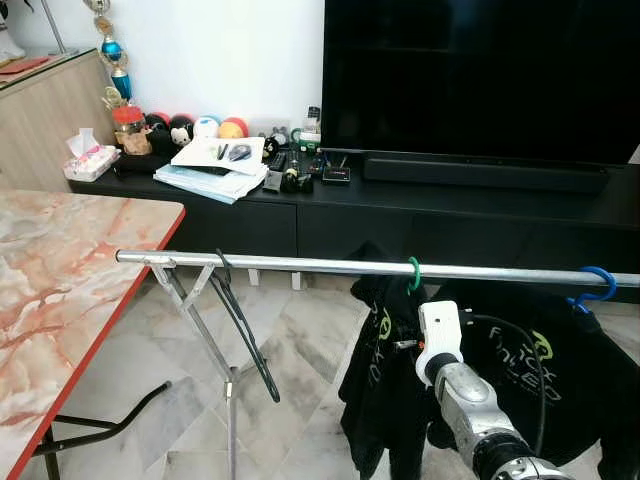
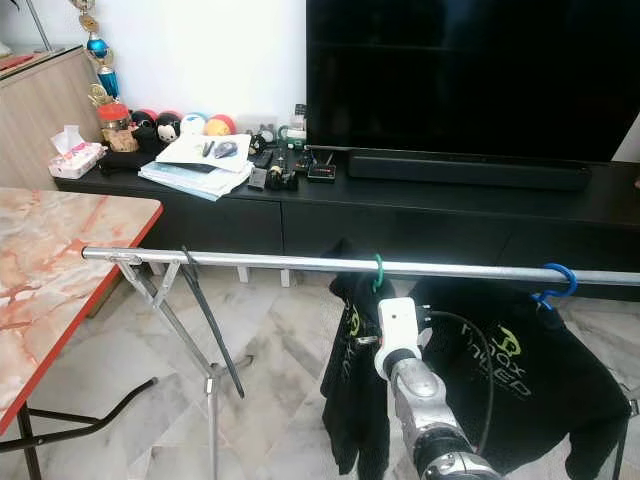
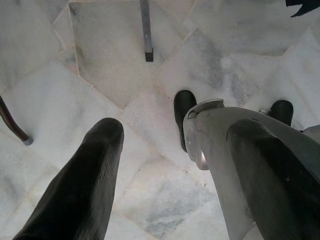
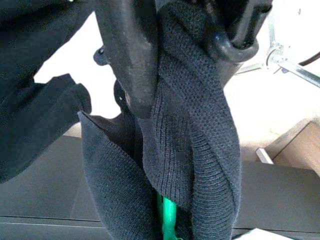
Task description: Hang hanger
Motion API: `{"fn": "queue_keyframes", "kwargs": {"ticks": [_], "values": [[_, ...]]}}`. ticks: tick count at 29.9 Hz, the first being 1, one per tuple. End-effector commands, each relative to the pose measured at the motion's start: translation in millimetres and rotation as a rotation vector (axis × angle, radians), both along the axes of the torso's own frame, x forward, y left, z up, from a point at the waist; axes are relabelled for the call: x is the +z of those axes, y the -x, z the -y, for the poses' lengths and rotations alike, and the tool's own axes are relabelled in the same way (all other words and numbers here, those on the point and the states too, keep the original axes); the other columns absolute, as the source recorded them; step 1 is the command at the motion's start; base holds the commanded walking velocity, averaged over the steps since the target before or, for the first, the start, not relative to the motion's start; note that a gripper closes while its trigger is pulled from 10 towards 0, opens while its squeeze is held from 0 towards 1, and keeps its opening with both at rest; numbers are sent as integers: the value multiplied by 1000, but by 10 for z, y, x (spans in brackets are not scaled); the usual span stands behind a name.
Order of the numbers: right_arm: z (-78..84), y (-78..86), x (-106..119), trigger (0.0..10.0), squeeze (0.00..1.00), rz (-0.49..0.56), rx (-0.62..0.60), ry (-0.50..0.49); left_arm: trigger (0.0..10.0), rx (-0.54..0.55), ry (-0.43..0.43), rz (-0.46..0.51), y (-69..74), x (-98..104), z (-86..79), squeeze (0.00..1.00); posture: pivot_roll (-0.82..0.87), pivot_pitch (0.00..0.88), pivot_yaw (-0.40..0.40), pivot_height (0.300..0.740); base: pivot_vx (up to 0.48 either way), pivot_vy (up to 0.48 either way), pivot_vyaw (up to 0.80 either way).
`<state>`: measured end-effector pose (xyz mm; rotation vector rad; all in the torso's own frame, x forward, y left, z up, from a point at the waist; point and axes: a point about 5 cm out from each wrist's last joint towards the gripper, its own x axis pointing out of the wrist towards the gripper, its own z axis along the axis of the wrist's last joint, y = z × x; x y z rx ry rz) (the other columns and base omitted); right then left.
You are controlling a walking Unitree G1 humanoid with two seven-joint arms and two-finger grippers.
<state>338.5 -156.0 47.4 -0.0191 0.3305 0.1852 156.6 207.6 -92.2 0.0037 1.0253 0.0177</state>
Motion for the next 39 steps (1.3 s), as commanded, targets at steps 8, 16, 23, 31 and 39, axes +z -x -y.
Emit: {"fn": "queue_keyframes", "kwargs": {"ticks": [8, 16, 23, 31, 39], "values": [[76, -47, 170, 0, 0, 165, -103, -42, 10000, 10, -38, -30, 122, 16, -284, 0, 119, 0, 17, 740, 0, 0, 0], [93, 32, 206, 0, 0, 275, -134, -84, 10000, -11, -18, -40, 156, -51, -42, 0, 113, 3, 18, 740, 0, 0, 0], [131, 237, 68, 0, 0, 290, -157, -85, 10000, -21, -14, -40, 187, -71, 20, 0, 107, 11, 19, 740, 0, 0, 0], [153, 496, -124, 0, 0, 256, -207, -90, 10000, -12, -34, -20, 221, -19, -244, 0, 103, 8, 22, 740, 0, 0, 0], [139, 612, -248, 10000, 0, 182, -232, -80, 10000, -27, -32, -14, 124, -1, -194, 0, 101, 7, 22, 740, 0, 0, 0]]}}
